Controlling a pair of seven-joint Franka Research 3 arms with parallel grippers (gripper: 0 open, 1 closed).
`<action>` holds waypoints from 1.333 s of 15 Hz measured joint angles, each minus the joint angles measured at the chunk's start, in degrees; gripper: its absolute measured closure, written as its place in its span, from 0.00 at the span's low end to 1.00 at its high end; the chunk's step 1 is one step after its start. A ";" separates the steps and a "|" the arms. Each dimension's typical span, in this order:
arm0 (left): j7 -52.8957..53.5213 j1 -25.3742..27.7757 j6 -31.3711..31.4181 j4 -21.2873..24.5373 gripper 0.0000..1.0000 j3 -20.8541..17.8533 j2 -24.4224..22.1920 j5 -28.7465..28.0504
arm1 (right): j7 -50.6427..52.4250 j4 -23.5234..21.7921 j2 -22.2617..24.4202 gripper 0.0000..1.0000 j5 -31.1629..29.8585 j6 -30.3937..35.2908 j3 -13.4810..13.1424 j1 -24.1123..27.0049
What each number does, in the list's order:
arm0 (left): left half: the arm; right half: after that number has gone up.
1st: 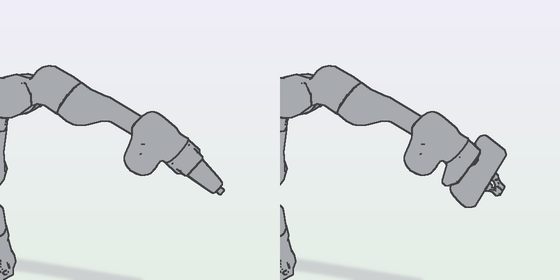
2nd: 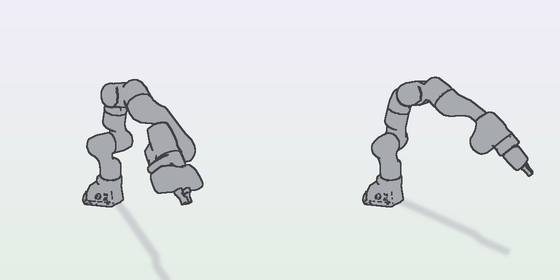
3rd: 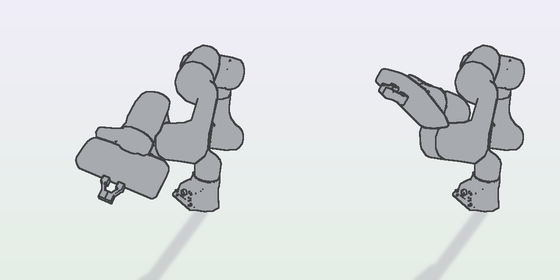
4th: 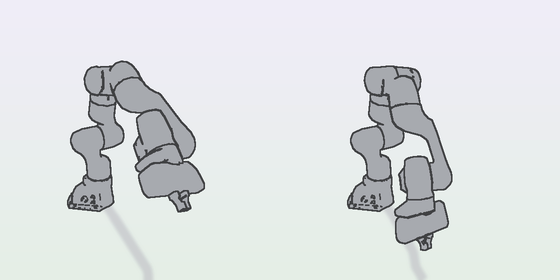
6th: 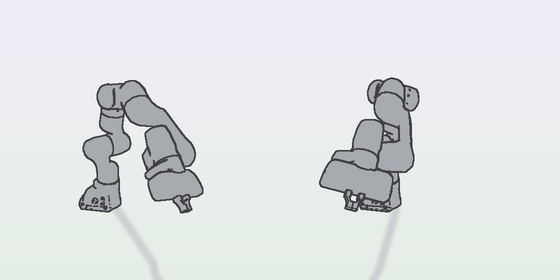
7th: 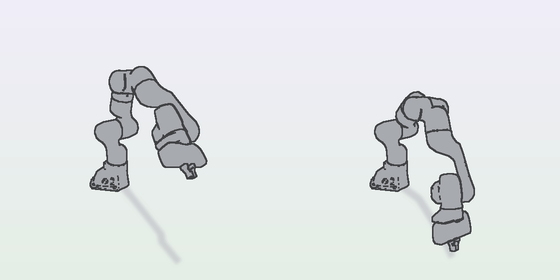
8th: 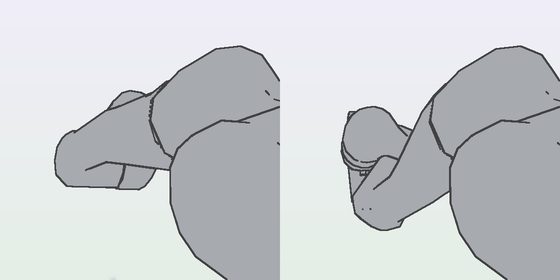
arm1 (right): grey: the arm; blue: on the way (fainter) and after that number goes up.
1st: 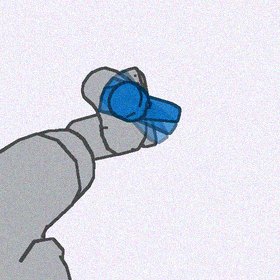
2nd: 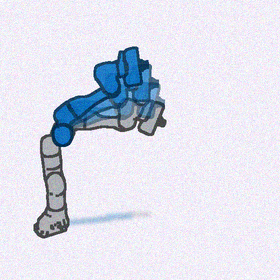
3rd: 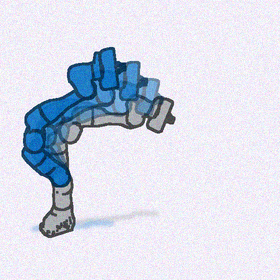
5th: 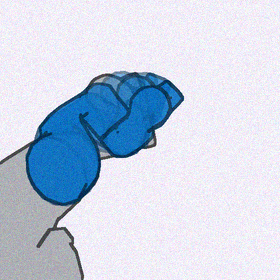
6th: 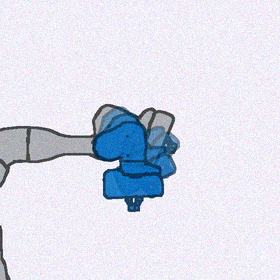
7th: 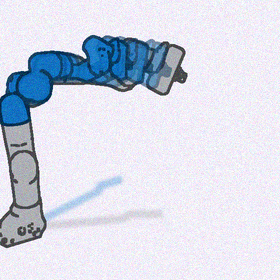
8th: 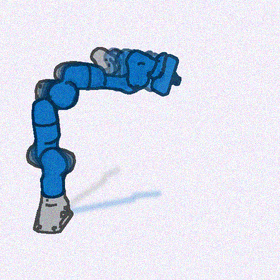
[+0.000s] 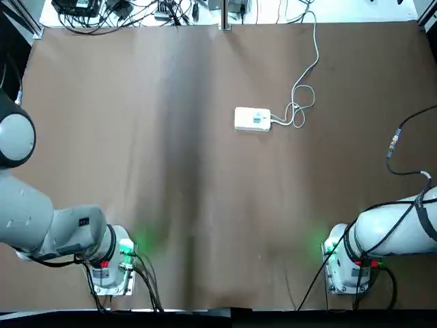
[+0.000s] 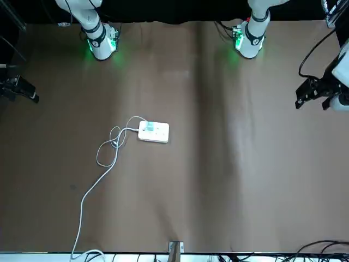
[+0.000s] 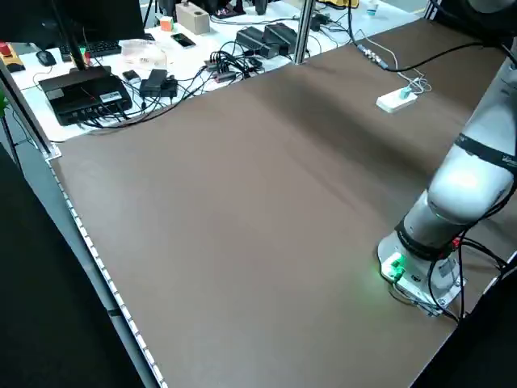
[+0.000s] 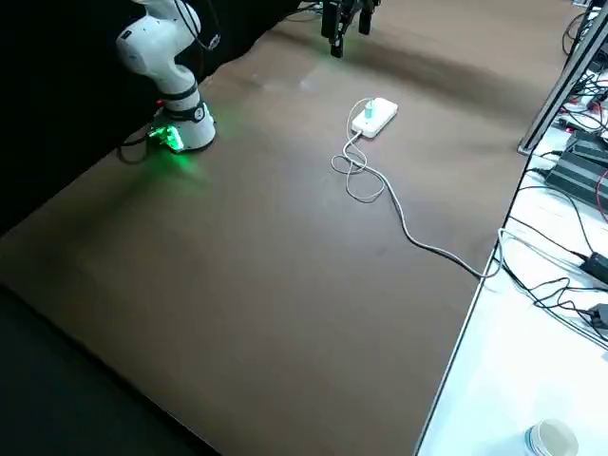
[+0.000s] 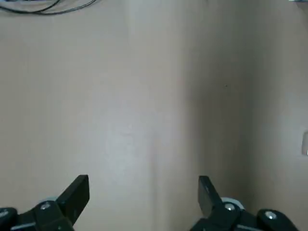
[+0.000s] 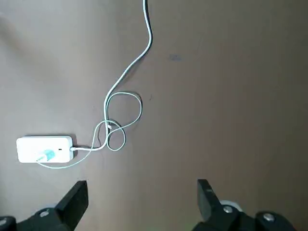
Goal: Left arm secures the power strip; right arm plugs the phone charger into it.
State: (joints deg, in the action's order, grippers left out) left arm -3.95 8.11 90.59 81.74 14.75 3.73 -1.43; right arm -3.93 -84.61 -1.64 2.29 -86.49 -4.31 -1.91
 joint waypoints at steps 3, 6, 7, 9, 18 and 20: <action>-0.57 -15.00 -2.19 0.10 0.00 -15.61 -1.54 0.50 | 0.00 0.00 0.00 0.00 -0.02 0.00 -0.01 0.02; -0.57 -14.36 -2.63 2.02 0.00 -17.35 -2.73 1.60 | 0.00 0.00 0.00 0.00 -0.03 0.01 -0.01 0.02; -0.57 -13.47 -2.63 2.94 0.00 -16.96 -3.30 1.82 | 0.00 -0.01 0.00 0.00 -0.03 0.01 -0.01 0.02; -0.58 -10.18 -2.62 4.67 0.00 -14.17 -4.36 1.89 | 0.00 0.00 0.00 0.00 -0.04 0.01 -0.03 0.03; -0.62 -6.46 3.21 13.22 0.00 -10.47 -9.24 1.96 | -0.03 -0.01 -0.01 0.00 -0.05 0.14 -0.06 0.04; -0.63 -6.46 3.58 13.26 0.00 -10.47 -9.24 1.96 | -0.03 -0.01 -0.01 0.00 -0.05 0.14 -0.06 0.04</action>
State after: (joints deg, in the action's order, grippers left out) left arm -4.58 1.66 94.18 94.99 4.28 -5.52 0.53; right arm -3.96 -84.63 -1.65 2.25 -86.35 -4.37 -1.87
